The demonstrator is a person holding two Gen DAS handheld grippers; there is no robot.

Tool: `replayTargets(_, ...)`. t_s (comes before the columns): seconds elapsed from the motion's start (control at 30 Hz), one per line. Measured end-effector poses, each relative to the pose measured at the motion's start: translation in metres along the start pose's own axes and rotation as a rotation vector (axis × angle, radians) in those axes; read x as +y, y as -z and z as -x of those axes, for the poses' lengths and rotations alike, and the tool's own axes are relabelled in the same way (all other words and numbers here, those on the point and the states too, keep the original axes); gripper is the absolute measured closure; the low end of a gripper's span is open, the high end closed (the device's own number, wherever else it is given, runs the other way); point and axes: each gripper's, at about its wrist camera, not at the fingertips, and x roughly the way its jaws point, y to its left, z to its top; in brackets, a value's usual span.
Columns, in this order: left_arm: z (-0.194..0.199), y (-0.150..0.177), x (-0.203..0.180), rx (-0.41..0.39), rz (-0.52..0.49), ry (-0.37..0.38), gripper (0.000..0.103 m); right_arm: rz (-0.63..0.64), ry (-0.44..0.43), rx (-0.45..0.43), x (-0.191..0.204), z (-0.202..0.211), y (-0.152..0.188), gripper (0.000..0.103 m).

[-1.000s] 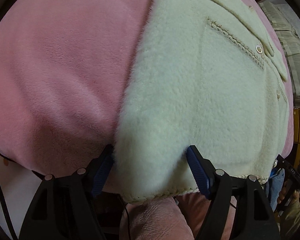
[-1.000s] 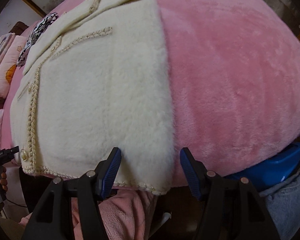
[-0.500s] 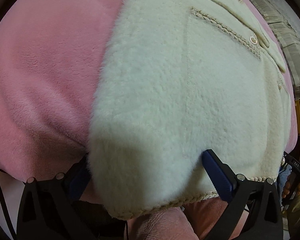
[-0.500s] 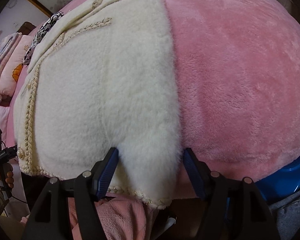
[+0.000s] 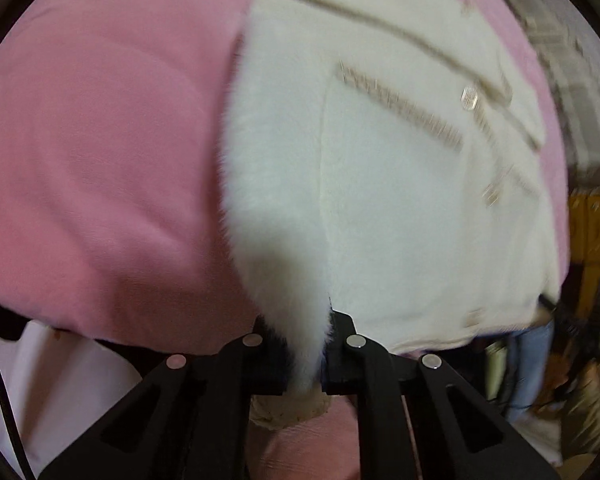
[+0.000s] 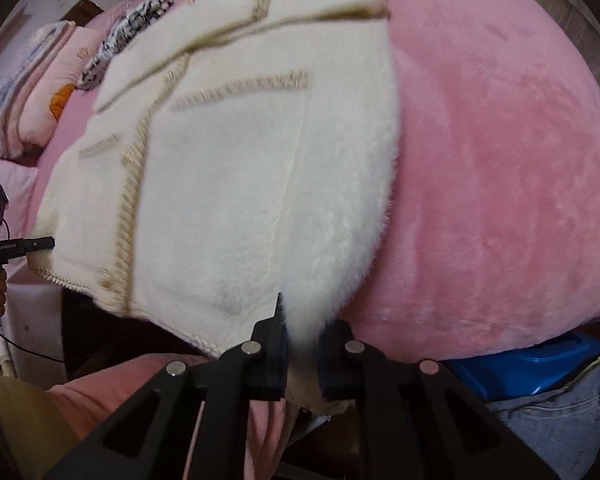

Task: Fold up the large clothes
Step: 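Lift the hem with both grippers and fold it onto the braided collar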

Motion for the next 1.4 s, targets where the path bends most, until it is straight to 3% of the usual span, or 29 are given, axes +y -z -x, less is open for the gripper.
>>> replayTargets(0.27, 0.091, -0.051, -0.021, -0.146, 0.212, 0.288, 0.096, 0.005, -0.163, -0.112, 0.010, 0.082, -0.076, 0.093)
replayTargets(0.4, 0.112, -0.109, -0.050, -0.217, 0.272, 0.346, 0.095, -0.008, -0.242, -0.165, 0.006, 0.100, -0.140, 0.093)
replayTargets(0.53, 0.128, -0.187, -0.074, -0.307, 0.295, 0.356, 0.095, 0.012, -0.271, -0.229, 0.009, 0.103, -0.239, 0.093)
replayTargets(0.63, 0.130, -0.252, -0.083, -0.378, 0.315, 0.268, 0.083, -0.048, -0.220, -0.256, -0.004, 0.092, -0.307, 0.089)
replayTargets(0.7, 0.120, -0.283, -0.077, -0.412, 0.362, 0.200, 0.054, -0.153, -0.197, -0.232, -0.025, 0.069, -0.349, 0.086)
replayTargets(0.77, 0.107, -0.305, -0.070, -0.436, 0.419, 0.169, 0.035, -0.238, -0.199, -0.209, -0.044, 0.042, -0.373, 0.077)
replayTargets(0.8, 0.099, -0.315, -0.067, -0.453, 0.430, 0.103, 0.031, -0.256, -0.190, -0.203, -0.050, 0.029, -0.381, 0.074)
replayTargets(0.87, 0.076, -0.327, -0.064, -0.414, 0.427, -0.002, 0.031, -0.279, -0.138, -0.216, -0.060, 0.010, -0.385, 0.054)
replayTargets(0.9, 0.062, -0.333, -0.063, -0.381, 0.401, -0.049, 0.031, -0.283, -0.120, -0.228, -0.064, 0.004, -0.387, 0.052)
replayTargets(1.03, 0.022, -0.345, -0.066, -0.305, 0.268, -0.246, 0.031, -0.254, -0.097, -0.215, -0.075, -0.026, -0.390, 0.051)
replayTargets(1.17, -0.002, -0.355, -0.073, -0.278, 0.163, -0.346, 0.031, -0.152, -0.024, -0.155, -0.072, -0.057, -0.392, 0.051)
replayTargets(1.4, -0.021, -0.389, -0.089, -0.342, 0.030, -0.461, 0.031, -0.078, 0.060, -0.196, -0.064, -0.083, -0.417, 0.051)
